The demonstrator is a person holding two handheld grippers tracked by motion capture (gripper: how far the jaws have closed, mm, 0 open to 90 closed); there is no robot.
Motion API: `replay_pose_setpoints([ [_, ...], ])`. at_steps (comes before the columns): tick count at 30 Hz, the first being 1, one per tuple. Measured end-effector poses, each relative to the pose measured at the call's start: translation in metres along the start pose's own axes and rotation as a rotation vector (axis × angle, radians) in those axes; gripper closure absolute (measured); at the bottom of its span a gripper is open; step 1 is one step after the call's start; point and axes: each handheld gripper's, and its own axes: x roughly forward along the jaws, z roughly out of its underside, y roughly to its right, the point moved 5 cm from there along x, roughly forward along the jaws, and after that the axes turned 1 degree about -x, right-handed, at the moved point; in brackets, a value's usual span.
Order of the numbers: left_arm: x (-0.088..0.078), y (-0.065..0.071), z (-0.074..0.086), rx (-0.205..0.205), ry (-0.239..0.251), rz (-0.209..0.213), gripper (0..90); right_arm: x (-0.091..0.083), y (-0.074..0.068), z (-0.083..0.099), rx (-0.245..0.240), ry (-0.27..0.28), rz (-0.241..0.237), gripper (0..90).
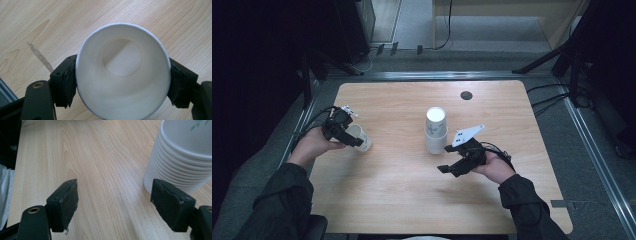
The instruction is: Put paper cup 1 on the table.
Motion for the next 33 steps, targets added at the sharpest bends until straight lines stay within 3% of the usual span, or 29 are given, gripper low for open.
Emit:
replay_pose_setpoints([
  [15,0.012,0.005,-0.007,0.027,-0.033,-0.024,21.8,0.001,0.000,0.000,-0.005,-0.002,0.000,22.5],
  [33,0.018,0.010,-0.014,0.015,-0.018,-0.014,19.1,0.001,-0.001,0.000,-0.007,-0.002,0.000,22.5],
])
